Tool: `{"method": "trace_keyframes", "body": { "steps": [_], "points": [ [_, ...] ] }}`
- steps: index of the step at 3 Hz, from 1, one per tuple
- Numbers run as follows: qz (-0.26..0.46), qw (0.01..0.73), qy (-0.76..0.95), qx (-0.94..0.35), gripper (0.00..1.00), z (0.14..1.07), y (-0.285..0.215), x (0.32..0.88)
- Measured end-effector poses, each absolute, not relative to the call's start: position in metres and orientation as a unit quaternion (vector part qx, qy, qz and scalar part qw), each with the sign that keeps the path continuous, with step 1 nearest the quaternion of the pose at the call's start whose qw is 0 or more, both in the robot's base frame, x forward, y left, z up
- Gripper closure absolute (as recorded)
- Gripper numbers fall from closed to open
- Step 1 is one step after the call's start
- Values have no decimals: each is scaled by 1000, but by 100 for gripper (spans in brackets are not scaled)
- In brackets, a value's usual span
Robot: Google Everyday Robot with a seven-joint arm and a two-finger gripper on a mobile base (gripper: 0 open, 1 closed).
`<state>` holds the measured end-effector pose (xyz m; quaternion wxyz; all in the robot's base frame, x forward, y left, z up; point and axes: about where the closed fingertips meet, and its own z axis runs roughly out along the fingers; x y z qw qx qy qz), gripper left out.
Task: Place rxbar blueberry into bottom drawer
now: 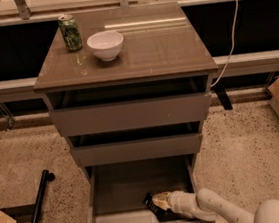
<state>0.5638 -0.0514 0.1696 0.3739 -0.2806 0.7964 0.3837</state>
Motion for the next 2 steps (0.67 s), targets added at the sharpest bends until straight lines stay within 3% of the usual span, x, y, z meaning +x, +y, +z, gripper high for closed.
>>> {"method": "trace_keyframes", "body": {
  "steps": [1,2],
  "points": [
    [386,373,796,-281,4,169,-48,563],
    [386,373,795,-282,0,169,-47,563]
  ]
}}
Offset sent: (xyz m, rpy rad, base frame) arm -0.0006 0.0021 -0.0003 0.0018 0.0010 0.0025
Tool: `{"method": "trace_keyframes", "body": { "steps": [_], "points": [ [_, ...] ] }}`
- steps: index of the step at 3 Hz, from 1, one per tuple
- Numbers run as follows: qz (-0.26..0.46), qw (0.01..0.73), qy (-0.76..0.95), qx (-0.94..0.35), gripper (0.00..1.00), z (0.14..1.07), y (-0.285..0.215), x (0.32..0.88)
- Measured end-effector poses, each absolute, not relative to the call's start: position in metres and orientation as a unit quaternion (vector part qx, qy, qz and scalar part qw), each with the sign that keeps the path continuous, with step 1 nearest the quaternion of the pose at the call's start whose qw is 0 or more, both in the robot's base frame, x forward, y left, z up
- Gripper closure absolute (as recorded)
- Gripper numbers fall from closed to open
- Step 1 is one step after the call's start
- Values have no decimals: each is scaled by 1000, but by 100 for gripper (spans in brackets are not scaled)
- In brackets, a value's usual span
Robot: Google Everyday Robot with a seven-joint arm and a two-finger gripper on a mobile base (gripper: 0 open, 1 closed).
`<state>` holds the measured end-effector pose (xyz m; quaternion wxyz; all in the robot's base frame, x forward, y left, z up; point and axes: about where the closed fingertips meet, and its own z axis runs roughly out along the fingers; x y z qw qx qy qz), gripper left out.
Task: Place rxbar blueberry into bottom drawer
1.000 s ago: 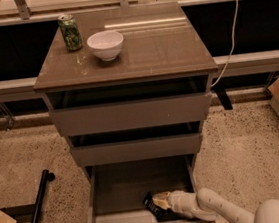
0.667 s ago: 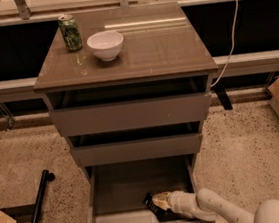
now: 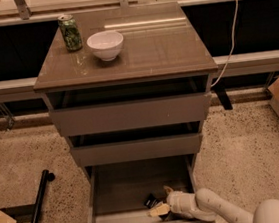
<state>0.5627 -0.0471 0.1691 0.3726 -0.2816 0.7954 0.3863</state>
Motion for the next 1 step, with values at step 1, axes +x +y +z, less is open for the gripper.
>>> {"method": "trace_keyframes", "body": {
  "steps": [1],
  "points": [
    [386,373,795,-282,0,169,-47,563]
  ]
}}
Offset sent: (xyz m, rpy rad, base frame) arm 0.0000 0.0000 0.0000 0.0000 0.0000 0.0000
